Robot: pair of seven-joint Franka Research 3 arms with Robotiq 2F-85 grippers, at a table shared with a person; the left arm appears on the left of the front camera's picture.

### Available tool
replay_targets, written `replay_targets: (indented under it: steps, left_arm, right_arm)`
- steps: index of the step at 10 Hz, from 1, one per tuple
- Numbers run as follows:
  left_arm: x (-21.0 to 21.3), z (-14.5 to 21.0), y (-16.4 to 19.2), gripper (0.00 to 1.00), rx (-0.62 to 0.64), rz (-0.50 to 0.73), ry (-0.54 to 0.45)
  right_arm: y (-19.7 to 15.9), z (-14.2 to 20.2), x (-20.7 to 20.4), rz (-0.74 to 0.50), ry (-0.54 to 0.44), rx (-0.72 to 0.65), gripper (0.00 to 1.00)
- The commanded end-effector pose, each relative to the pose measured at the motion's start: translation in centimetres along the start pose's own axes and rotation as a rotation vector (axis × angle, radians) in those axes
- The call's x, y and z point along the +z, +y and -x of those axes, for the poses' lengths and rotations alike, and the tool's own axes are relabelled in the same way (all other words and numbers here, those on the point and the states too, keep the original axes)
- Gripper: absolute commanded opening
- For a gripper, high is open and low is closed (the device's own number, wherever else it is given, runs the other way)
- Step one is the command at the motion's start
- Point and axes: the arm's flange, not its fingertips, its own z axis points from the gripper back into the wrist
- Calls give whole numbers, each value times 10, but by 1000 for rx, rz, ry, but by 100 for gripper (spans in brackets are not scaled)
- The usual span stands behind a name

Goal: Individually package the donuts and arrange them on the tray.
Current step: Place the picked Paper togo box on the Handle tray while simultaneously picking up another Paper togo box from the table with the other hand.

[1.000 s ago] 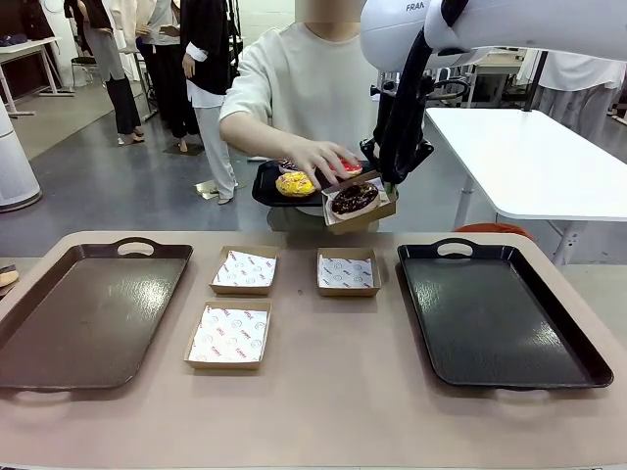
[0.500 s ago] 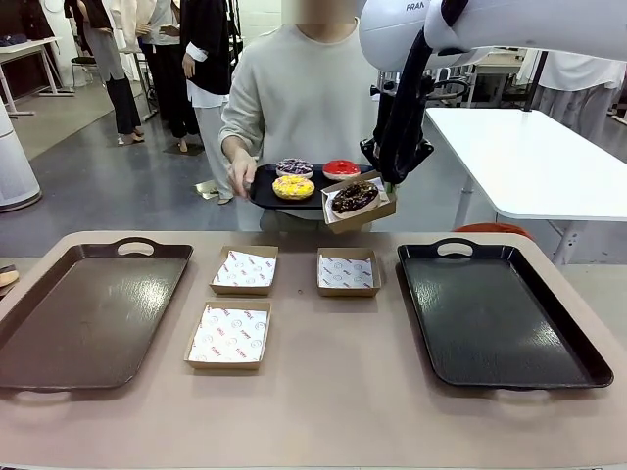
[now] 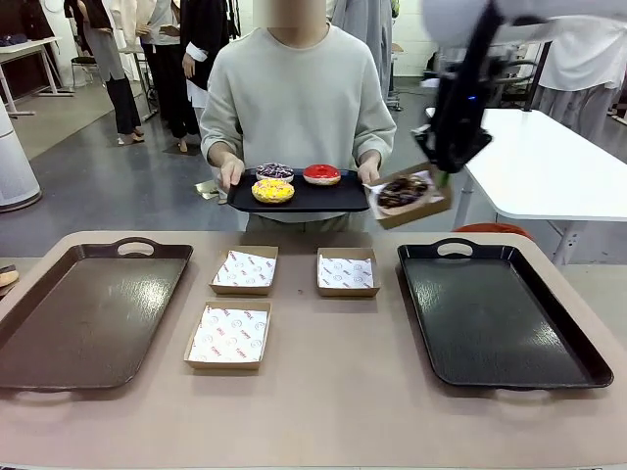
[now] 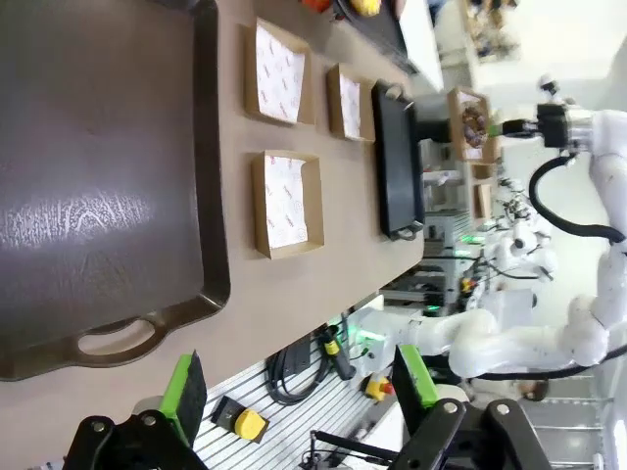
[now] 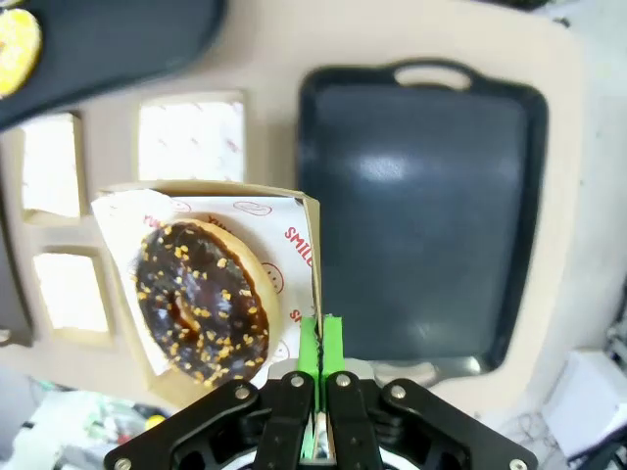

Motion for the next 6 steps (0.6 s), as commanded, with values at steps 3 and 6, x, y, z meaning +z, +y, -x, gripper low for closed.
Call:
replay_targets:
  steps: [3,6]
  left_arm:
    - [-44,-1,-106,100,-81,-296,46]
    - [-108,5,-159,100,-163,-523,14]
  right_arm:
    - [-83,57,-31,-9,26,38,1]
    - [-108,73,-74,-31,74,15,1]
